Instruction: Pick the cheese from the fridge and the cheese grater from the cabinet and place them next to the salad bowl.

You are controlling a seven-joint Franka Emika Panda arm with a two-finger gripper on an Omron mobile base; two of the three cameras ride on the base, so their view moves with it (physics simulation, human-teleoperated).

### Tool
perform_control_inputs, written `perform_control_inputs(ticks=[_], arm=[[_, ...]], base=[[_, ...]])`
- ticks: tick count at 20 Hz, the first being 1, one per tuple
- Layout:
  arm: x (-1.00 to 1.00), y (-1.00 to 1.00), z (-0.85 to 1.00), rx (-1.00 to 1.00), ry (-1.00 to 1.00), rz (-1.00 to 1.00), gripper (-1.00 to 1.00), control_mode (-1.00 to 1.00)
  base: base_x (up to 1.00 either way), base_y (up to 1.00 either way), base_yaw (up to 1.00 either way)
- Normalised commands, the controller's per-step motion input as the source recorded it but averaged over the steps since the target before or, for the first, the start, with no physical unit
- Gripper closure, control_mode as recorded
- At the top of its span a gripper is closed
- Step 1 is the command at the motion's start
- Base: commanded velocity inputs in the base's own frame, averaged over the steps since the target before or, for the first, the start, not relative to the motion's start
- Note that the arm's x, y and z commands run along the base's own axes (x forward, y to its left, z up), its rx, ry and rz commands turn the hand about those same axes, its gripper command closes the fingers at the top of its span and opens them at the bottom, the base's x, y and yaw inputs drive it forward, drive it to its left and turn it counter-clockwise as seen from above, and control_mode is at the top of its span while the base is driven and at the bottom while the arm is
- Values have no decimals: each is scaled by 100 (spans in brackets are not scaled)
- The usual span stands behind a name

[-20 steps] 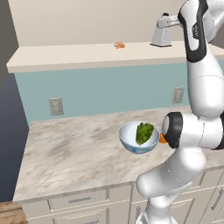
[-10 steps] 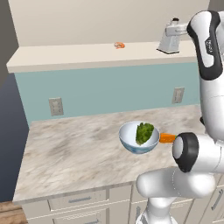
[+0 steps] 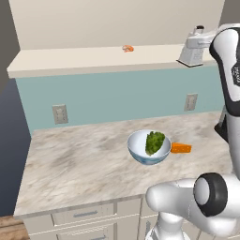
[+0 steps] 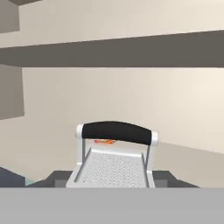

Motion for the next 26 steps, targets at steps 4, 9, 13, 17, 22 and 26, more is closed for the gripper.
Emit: perform_control_inputs(ticks=[4, 9, 13, 17, 22, 26], arm=[[-85, -24, 0, -3, 0, -2, 100, -100], [-79, -53, -12, 0, 0, 0, 100, -100], [-87, -55, -28, -2, 0, 0, 100, -100], [-88, -33, -74, -4, 0, 0, 100, -100], [-39, 0, -100, -2, -1, 12, 100, -100], [-1, 0, -100, -9, 0, 10, 100, -100]], base=[[0, 0, 0], [0, 0, 0], [0, 0, 0], [0, 0, 0], [0, 0, 0], [0, 0, 0]])
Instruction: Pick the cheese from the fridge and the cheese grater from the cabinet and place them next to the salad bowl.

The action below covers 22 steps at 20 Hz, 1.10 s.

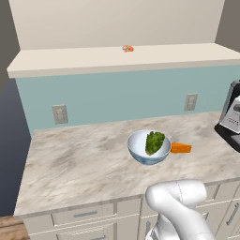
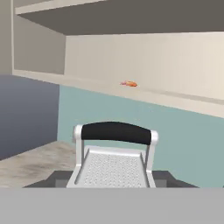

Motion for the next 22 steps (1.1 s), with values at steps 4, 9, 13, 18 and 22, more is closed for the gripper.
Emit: perform_control_inputs(ticks=[4, 9, 13, 18, 22], arm=[[0, -4, -100, -3, 0, 9, 100, -100], [0, -8, -100, -3, 0, 7, 100, -100], [0, -4, -100, -4, 0, 8, 100, -100], [3, -1, -95, -1, -1, 12, 100, -100], [13, -1, -43, 6, -3, 21, 100, -100]], base=[[0, 0, 0], [0, 0, 0], [0, 0, 0], [0, 0, 0], [0, 0, 0]])
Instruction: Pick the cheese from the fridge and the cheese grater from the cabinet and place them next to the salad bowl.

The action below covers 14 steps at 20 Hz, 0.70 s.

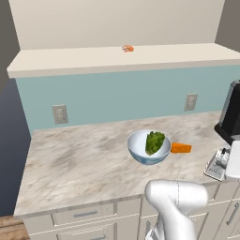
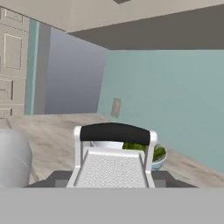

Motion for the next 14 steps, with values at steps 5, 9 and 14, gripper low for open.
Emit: perform_control_inputs(ticks=[5, 9, 14], arm=[[33, -10, -6, 5, 4, 16, 100, -100], [43, -31, -4, 3, 4, 5, 100, -100], [38, -16, -30, 0, 0, 4, 100, -100]], base=[[0, 0, 0], [0, 0, 0], [0, 0, 0]])
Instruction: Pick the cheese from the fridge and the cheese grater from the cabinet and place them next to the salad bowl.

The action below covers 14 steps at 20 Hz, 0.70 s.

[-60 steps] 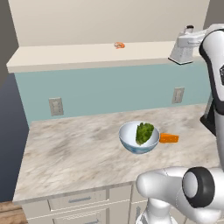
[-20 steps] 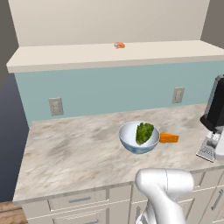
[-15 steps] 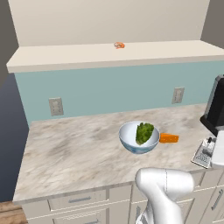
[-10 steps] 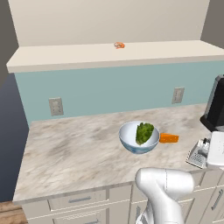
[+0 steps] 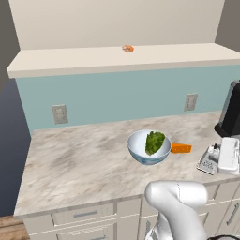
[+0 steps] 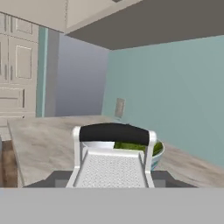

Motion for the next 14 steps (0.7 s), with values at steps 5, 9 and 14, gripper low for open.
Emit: perform_control_inputs(ticks=[5, 9, 14], arm=[[48, -1, -45, 3, 0, 6, 100, -100], [52, 0, -55, 1, 0, 5, 100, -100], [46, 0, -38, 4, 0, 6, 100, -100]], base=[[0, 0, 0], [0, 0, 0], [0, 0, 0]])
